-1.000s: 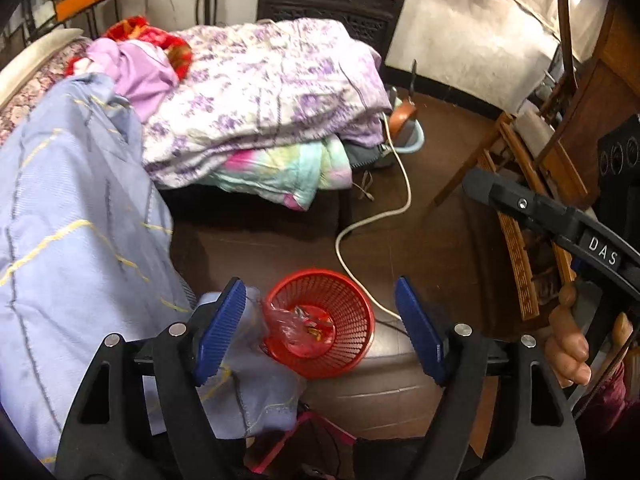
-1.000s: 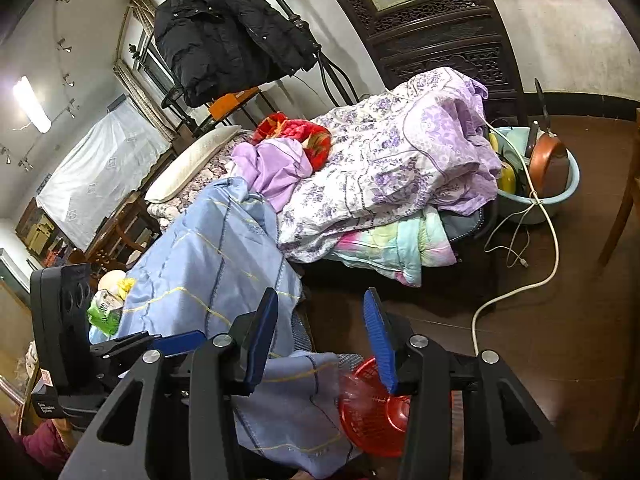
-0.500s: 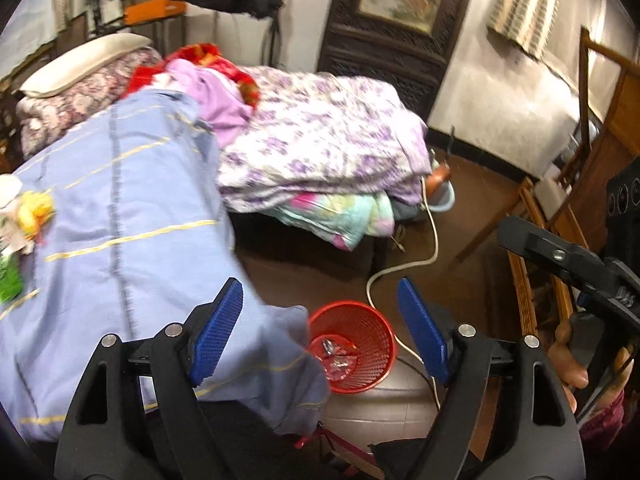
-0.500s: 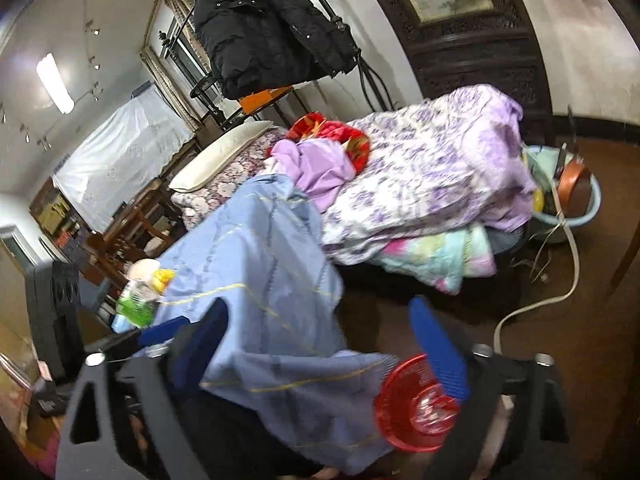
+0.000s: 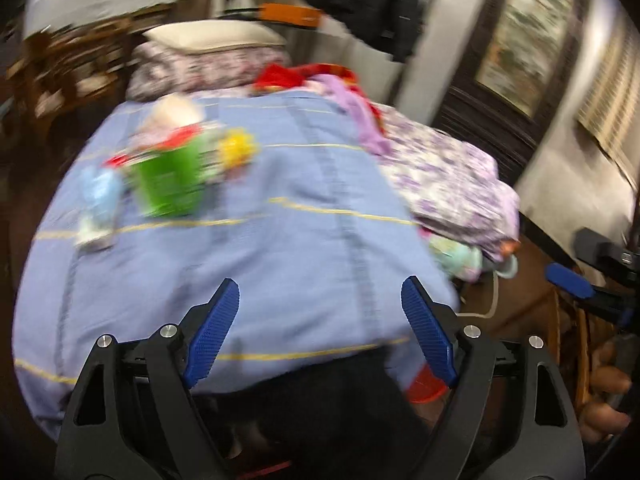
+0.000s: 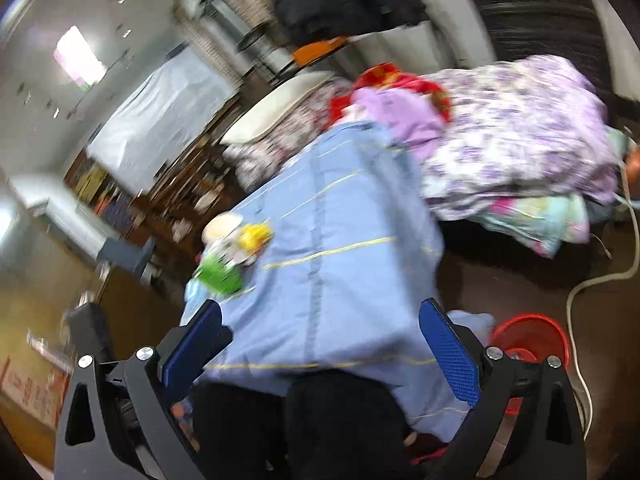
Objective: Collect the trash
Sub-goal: 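Return to the bed and grasp the blue face mask with the left tool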
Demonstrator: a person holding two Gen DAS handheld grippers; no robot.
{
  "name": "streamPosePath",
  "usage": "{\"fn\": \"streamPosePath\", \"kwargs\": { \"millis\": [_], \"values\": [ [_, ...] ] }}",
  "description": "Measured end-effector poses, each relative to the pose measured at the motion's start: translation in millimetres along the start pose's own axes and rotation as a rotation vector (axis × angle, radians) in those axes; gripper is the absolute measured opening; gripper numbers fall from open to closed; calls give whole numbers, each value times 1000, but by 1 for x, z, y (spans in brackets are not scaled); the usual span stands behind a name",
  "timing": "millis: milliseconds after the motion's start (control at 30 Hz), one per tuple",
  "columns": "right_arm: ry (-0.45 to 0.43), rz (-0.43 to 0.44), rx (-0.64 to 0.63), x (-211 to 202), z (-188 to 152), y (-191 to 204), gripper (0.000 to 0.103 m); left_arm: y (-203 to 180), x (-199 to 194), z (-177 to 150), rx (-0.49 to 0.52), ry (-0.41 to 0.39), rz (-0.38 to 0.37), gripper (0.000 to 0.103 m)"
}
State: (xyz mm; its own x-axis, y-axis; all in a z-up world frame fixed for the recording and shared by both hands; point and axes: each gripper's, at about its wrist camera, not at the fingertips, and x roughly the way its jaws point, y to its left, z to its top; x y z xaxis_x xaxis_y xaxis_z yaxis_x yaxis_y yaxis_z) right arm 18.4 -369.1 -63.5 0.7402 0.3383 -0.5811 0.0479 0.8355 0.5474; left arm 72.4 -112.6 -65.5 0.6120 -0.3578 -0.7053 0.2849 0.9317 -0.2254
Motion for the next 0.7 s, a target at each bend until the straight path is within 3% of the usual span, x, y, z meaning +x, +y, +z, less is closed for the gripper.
{"fn": "streamPosePath", "kwargs": {
  "millis": [133, 233, 433, 700],
  "values": [
    [-71, -60, -255, 13, -8, 63, 97, 60, -9, -3, -96, -9, 73, 81],
    [-94, -103, -345, 21, -12, 87, 97, 102, -13, -4, -157, -7, 114, 81],
    [-13, -7, -308, 50, -10, 96, 91, 146, -9, 10, -203, -12, 173, 81],
    [64, -17, -305, 85, -16, 100, 91, 178, 15, 37, -210, -7, 199, 80]
  ]
}}
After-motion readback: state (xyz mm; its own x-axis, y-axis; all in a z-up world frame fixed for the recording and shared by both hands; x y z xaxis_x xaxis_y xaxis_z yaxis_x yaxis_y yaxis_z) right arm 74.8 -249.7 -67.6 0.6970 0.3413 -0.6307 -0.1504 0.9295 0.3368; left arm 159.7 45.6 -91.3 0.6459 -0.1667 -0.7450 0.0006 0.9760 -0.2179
